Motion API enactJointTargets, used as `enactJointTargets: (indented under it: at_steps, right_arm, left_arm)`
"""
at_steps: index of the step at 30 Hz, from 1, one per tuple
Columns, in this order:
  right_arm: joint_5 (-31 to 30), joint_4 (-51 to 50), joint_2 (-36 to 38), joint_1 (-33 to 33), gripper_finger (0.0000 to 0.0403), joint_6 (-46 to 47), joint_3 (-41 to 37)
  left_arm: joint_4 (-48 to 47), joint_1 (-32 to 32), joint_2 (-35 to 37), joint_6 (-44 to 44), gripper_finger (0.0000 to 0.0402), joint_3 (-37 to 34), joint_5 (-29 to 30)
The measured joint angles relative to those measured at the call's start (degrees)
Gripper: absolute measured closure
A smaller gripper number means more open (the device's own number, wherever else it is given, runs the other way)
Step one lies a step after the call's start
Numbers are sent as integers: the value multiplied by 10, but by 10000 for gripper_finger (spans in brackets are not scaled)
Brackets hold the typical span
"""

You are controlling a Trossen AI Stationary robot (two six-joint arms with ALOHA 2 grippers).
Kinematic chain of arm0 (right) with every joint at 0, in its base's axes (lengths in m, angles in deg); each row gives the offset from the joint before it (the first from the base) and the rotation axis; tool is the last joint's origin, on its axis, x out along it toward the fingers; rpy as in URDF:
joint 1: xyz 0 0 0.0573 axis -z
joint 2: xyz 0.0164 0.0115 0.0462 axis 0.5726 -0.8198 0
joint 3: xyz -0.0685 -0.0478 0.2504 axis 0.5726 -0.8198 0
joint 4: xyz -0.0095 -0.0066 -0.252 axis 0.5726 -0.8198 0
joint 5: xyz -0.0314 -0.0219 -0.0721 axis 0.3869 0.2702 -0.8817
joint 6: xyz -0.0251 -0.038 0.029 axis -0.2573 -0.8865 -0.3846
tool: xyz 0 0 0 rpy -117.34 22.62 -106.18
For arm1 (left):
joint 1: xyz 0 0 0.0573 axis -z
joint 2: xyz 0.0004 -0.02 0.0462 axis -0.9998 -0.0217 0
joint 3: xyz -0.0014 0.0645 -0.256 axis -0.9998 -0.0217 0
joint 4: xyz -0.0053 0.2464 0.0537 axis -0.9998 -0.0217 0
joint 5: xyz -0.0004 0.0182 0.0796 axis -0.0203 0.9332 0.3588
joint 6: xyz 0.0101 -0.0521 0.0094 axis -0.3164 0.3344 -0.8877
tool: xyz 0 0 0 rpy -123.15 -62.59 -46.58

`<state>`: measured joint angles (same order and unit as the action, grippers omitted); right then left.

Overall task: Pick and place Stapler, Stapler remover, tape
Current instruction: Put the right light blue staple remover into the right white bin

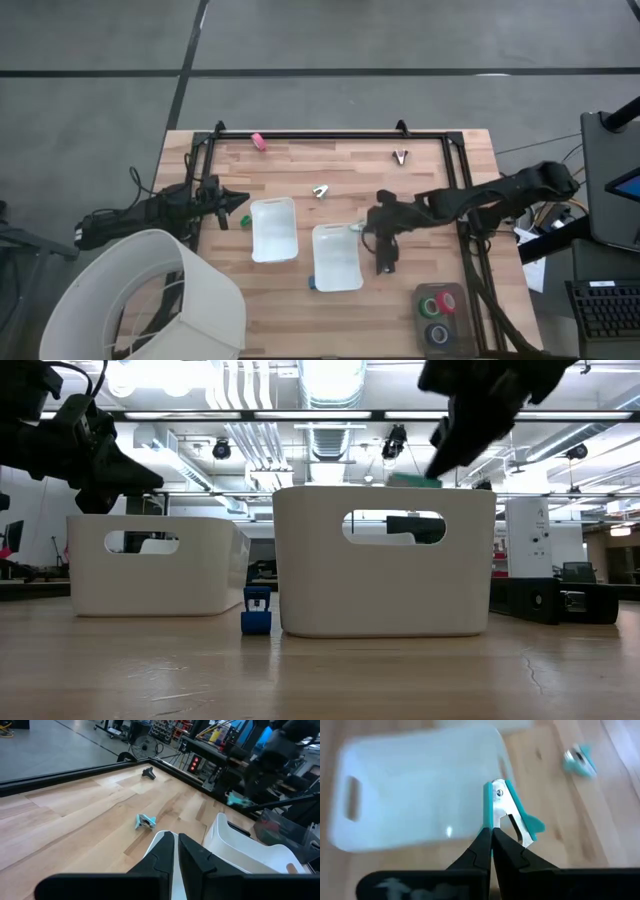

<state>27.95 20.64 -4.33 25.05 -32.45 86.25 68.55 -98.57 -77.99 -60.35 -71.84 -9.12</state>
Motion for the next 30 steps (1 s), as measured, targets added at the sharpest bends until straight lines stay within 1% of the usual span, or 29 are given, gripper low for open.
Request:
enactJointTargets:
  at_steps: [6,10,18,26,30]
  right_arm:
    - [2,69,-46,-29,394,1,8]
    - [2,95,-89,-42,394,-3,27]
    - [5,85,-183,-58,394,-22,76]
    - [7,31,-263,-60,394,-29,132]
    - [7,4,-287,-61,394,-28,160]
  left_arm:
    - [0,0,0,0,374,0,0]
    - [-1,0,0,0,374,0,0]
    - [-1,0,0,0,374,0,0]
    - [-1,0,0,0,374,0,0]
    - [-1,0,0,0,374,0,0]
